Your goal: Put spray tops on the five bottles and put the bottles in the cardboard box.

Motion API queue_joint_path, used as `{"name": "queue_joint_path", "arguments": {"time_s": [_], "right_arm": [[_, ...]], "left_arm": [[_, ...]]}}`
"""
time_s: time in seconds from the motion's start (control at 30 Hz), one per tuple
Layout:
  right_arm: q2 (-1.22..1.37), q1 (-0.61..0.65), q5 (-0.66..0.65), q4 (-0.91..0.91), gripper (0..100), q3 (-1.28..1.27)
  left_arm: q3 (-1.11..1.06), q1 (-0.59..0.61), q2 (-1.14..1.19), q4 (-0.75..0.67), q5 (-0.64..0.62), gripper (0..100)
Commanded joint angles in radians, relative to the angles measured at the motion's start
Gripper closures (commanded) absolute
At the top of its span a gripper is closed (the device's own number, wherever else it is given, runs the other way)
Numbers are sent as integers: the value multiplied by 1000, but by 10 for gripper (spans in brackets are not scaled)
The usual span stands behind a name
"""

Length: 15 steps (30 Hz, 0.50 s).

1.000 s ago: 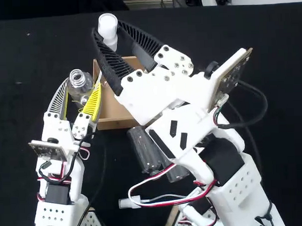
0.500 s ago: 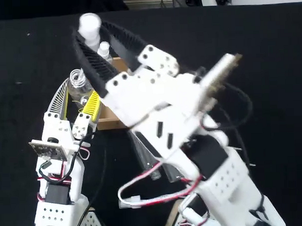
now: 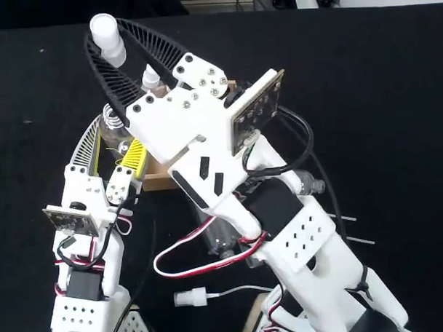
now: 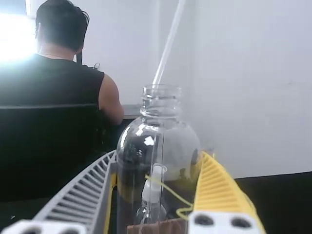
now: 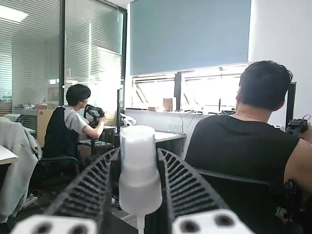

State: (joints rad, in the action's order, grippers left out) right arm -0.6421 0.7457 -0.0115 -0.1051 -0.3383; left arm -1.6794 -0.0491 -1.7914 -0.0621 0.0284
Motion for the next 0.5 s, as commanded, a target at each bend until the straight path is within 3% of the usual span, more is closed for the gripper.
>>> {"name": "queue_joint_path", "arguments": {"time_s": [0.0,0.2,0.47], "right_arm": [[-1,11,-11,25,987,73],[-2,11,-8,15,987,102],[-2,20,-6,-176,987,186]], "left_arm": [[-22,-5,-5,3,-6,970],[-22,-5,-5,2,-6,970],[-22,-5,-5,2,-6,970]]}}
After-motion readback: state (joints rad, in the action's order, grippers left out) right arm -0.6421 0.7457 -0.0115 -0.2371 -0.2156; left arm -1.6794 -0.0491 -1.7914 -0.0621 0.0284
